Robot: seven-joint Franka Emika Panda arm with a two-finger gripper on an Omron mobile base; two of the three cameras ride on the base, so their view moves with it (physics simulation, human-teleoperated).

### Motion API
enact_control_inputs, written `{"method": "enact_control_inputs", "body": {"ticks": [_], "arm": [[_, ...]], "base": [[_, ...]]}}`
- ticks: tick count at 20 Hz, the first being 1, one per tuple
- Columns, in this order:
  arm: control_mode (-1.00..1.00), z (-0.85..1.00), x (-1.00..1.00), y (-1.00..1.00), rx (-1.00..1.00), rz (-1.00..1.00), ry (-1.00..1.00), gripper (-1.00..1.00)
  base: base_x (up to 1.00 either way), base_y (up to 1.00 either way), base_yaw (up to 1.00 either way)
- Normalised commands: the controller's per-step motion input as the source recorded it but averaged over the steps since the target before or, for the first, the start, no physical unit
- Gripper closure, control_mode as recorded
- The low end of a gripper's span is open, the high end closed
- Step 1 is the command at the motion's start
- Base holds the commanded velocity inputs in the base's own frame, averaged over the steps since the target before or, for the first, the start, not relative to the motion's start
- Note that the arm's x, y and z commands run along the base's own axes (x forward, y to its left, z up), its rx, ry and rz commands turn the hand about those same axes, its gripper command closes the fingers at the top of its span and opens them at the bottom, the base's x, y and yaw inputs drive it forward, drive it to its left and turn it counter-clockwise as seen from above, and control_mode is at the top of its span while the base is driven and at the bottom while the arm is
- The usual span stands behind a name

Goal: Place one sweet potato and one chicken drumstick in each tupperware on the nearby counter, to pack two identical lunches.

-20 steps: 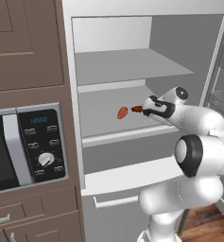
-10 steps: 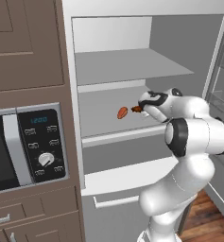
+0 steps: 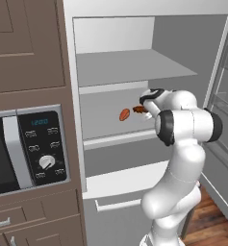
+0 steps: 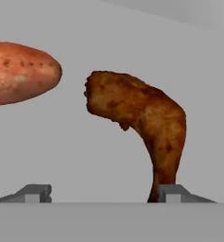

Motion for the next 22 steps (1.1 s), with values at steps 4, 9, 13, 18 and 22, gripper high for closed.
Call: {"method": "enact_control_inputs", "body": {"ticks": [4,9,13,18,22], "arm": [[-1.0,-0.28,0.32,0.0,-0.01,0.05,0.04,-1.0],[-1.0,-0.28,0.2,0.08,-0.07,0.01,0.04,-1.0],[-1.0,-0.08,0.04,0.09,-0.11,0.0,0.0,-1.0],[-1.0,0.3,0.0,-0.03,-0.03,0.0,0.0,-1.0],[-1.0,0.29,0.05,-0.1,0.0,0.0,0.08,-1.0]], "base": [[0.0,0.0,0.0],[0.0,0.0,0.0],[0.0,0.0,0.0],[0.0,0.0,0.0],[0.0,0.0,0.0]]}}
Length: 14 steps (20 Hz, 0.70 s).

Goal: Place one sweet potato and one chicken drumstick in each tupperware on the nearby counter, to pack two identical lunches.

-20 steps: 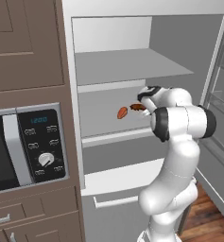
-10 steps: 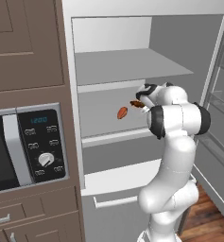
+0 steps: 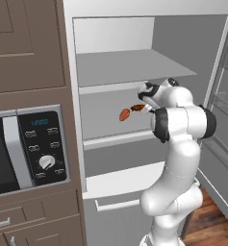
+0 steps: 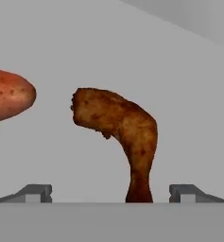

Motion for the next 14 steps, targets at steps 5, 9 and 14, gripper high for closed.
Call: {"method": "enact_control_inputs", "body": {"ticks": [5,9,14], "arm": [[-1.0,-0.08,0.37,-0.13,0.0,0.0,0.2,-1.0],[-1.0,-0.37,0.59,-0.1,0.0,0.0,0.17,-1.0],[-1.0,-0.63,0.35,-0.11,-0.01,0.01,0.05,-1.0]], "base": [[0.0,0.0,0.0],[0.0,0.0,0.0],[0.0,0.0,0.0]]}}
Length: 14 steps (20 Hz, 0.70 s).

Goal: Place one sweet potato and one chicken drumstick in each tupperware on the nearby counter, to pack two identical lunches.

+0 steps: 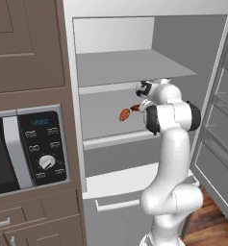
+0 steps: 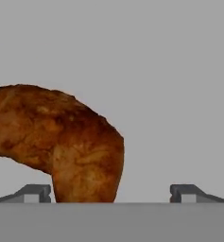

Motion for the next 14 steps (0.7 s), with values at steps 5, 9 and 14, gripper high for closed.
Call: {"method": "enact_control_inputs", "body": {"ticks": [5,9,14], "arm": [[-1.0,-1.0,-0.54,0.04,-0.07,0.03,-0.05,1.0],[-1.0,-1.0,-1.0,0.38,-0.17,0.0,-0.38,1.0],[-1.0,-1.0,-1.0,0.4,-0.18,0.0,-0.47,1.0]], "base": [[0.0,0.0,0.0],[0.0,0.0,0.0],[0.0,0.0,0.0]]}}
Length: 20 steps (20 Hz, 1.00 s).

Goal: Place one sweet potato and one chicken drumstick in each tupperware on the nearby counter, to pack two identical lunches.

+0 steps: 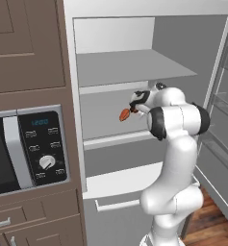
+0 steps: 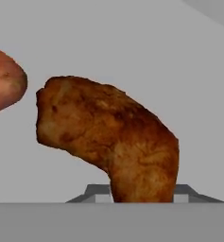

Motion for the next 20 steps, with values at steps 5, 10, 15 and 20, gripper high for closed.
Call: {"method": "enact_control_inputs", "body": {"ticks": [5,10,15,20], "arm": [[-1.0,-0.97,-1.0,0.18,-0.11,0.0,-0.33,1.0],[-1.0,0.09,-1.0,-0.18,0.0,0.0,-0.01,1.0],[-1.0,0.51,-1.0,-0.17,0.0,0.0,0.03,1.0],[-1.0,0.6,-1.0,0.0,0.0,0.0,0.11,1.0]], "base": [[0.0,0.0,0.0],[0.0,0.0,0.0],[0.0,0.0,0.0],[0.0,0.0,0.0]]}}
